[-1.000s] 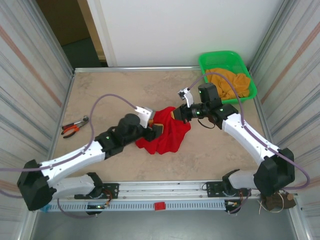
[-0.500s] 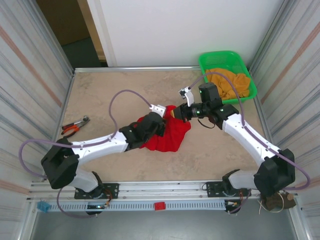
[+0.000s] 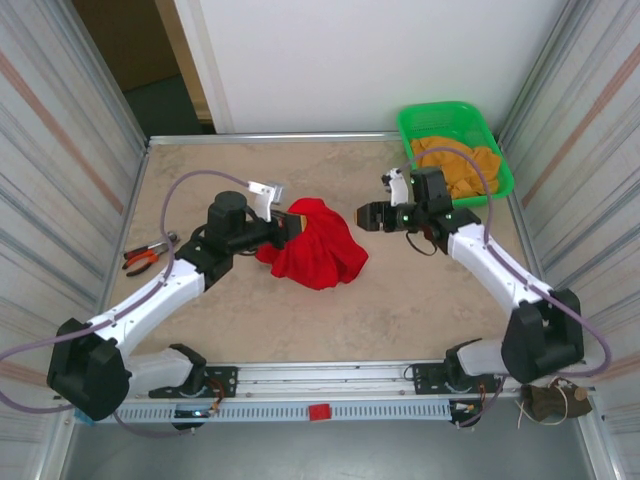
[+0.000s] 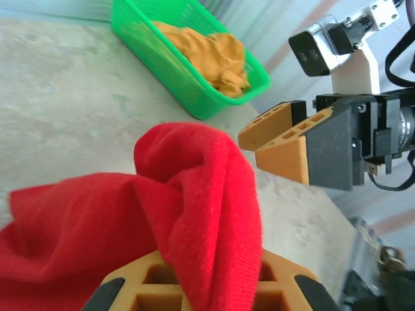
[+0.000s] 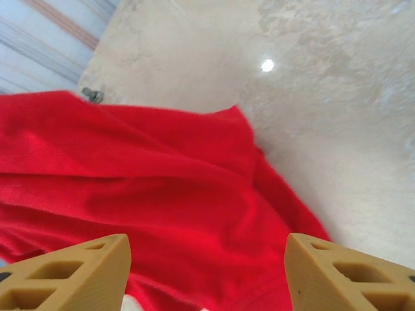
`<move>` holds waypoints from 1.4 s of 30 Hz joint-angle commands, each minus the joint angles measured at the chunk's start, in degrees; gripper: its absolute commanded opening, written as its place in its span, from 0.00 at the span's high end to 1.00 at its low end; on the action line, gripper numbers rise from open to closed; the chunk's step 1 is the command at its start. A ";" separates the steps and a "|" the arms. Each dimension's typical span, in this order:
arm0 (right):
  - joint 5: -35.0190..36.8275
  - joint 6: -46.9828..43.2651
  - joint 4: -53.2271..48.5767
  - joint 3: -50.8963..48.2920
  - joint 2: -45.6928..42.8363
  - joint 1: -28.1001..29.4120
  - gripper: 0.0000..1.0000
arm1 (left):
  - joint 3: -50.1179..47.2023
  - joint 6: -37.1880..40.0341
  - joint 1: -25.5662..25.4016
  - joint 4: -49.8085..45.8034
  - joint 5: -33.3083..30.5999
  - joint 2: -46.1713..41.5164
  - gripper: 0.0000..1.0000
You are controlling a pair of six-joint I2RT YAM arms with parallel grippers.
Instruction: Fold the inside-out t-shirt
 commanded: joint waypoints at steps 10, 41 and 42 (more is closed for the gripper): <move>8.28 10.36 16.35 -3.18 -0.01 13.89 0.28 | 1.54 -4.37 -0.95 2.89 8.58 1.24 1.00; 19.89 25.55 12.06 -11.67 -10.47 12.33 0.18 | -8.31 -11.79 6.30 12.41 6.27 -0.80 1.00; 22.03 27.61 11.72 -11.09 -10.35 14.19 0.17 | -8.14 -11.67 6.22 12.34 6.22 -0.79 1.00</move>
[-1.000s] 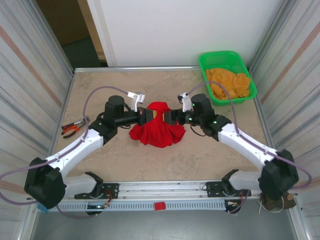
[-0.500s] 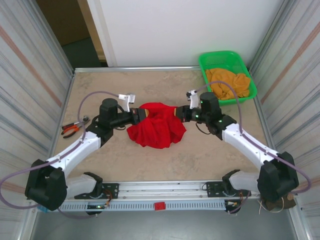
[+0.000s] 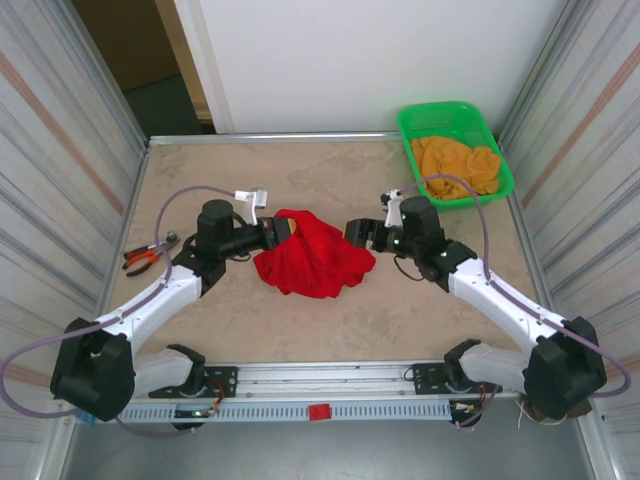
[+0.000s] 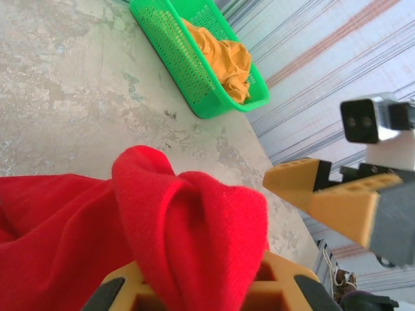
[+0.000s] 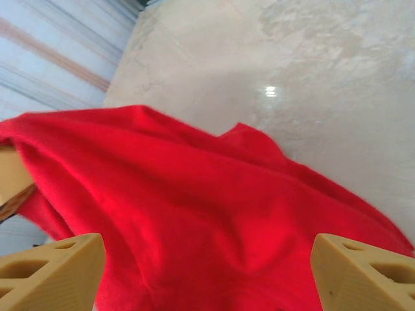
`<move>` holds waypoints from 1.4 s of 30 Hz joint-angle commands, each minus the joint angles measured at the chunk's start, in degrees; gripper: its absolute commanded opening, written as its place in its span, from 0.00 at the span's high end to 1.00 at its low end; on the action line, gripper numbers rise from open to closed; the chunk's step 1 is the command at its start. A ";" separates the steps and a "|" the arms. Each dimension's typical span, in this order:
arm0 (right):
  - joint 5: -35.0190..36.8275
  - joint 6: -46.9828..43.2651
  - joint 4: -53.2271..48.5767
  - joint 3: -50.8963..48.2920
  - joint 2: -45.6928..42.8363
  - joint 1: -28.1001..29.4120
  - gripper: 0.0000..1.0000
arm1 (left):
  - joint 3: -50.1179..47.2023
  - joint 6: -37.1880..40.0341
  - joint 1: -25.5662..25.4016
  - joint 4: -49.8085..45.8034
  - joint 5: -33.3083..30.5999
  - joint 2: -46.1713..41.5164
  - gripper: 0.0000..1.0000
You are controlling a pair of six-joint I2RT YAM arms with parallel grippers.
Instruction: Fold the inside-out t-shirt
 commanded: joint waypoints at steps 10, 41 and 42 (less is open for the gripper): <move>18.37 6.56 -4.99 11.28 9.58 15.70 0.15 | 4.01 0.49 -2.51 -0.74 0.26 1.43 1.00; -16.88 -9.70 -0.37 15.73 21.04 5.69 1.00 | 6.37 -0.08 -2.19 -2.32 0.60 4.30 1.00; -19.37 -10.03 0.46 15.40 20.14 5.29 1.00 | 5.68 -0.73 -1.35 -1.52 -0.04 4.72 1.00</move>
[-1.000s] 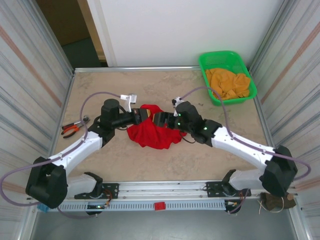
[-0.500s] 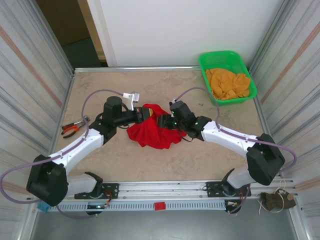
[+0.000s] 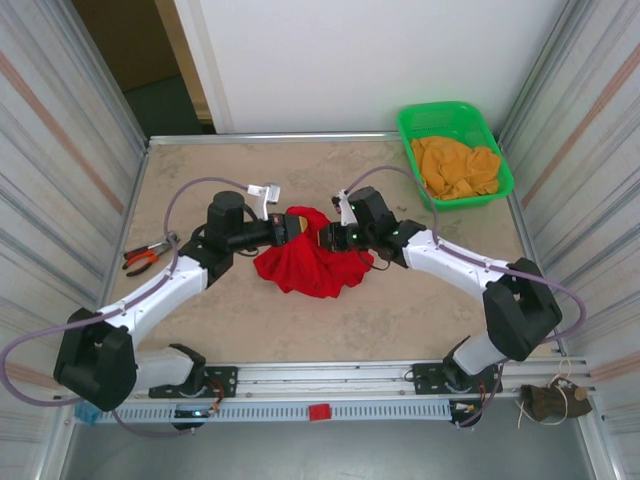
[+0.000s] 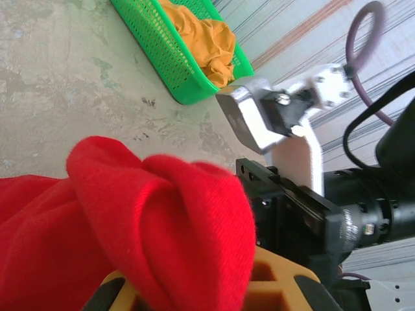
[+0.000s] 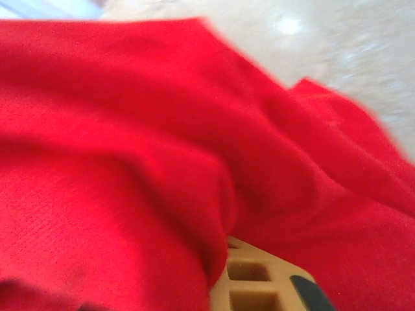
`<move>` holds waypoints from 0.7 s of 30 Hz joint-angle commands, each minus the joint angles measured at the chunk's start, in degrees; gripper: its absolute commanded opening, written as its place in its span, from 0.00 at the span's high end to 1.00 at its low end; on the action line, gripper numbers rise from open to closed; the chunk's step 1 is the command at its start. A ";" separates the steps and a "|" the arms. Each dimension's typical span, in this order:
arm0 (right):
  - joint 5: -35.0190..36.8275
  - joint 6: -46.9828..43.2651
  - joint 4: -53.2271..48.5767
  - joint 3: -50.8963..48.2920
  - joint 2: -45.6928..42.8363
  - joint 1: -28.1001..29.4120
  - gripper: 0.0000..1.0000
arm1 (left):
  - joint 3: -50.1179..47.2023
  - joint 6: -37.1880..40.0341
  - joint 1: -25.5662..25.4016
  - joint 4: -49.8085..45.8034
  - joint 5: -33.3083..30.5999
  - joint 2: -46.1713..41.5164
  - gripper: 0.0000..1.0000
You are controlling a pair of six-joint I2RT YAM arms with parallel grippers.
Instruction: Fold the inside-out t-shirt
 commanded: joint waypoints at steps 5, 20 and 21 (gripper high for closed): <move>-29.05 0.30 14.38 -1.93 -7.69 -5.52 1.00 | -3.84 -2.66 6.84 7.47 -1.27 5.66 1.00; -40.12 14.56 38.23 -6.39 -4.77 -15.06 1.00 | 0.29 -4.21 -2.50 20.05 3.50 18.40 0.54; -40.61 14.70 38.11 -7.19 -5.31 -16.39 1.00 | -0.69 -3.45 -1.83 18.38 2.49 15.72 0.53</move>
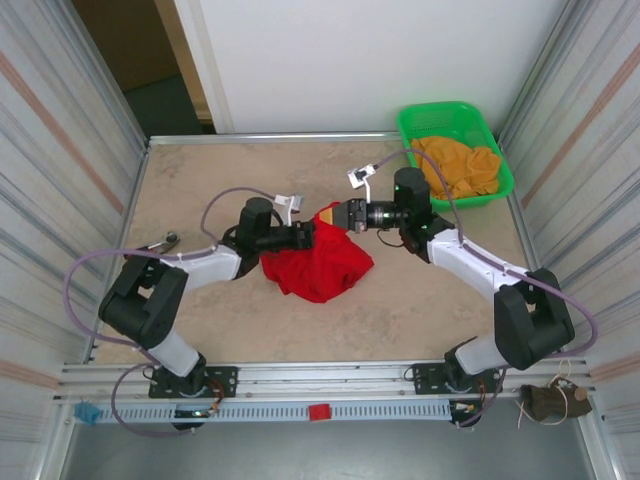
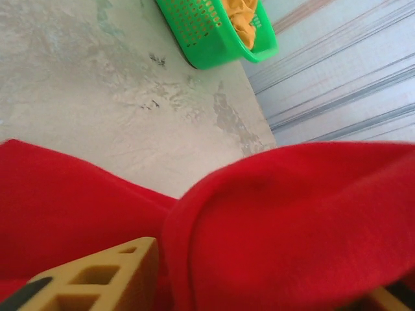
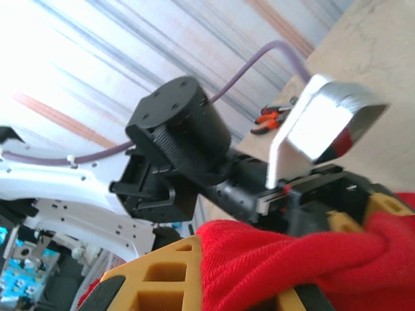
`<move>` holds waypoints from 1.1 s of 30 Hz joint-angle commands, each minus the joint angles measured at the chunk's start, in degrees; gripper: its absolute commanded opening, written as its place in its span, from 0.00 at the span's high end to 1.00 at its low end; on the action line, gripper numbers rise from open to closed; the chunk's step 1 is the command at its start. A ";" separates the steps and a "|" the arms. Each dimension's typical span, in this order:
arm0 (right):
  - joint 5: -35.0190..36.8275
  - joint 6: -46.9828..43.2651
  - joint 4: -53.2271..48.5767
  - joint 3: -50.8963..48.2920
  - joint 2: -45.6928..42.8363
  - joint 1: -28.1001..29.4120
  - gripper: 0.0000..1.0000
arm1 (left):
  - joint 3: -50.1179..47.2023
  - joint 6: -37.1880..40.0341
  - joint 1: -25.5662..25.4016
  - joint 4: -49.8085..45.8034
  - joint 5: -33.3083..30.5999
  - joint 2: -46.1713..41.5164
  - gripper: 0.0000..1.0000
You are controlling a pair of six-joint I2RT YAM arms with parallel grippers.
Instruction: Fold the inside-out t-shirt
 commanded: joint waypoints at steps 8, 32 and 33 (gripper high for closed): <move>-6.97 -5.60 -5.23 -2.16 -5.33 -6.35 1.00 | -5.17 5.23 5.10 -10.98 -6.60 -25.05 0.41; -9.56 -8.90 -9.95 1.69 -3.88 -3.74 1.00 | 7.15 8.16 -2.90 -8.01 -7.23 -6.61 0.38; -9.56 -9.07 -10.04 1.83 -3.84 -3.70 1.00 | 7.72 8.28 -3.30 -8.22 -6.96 -5.61 0.38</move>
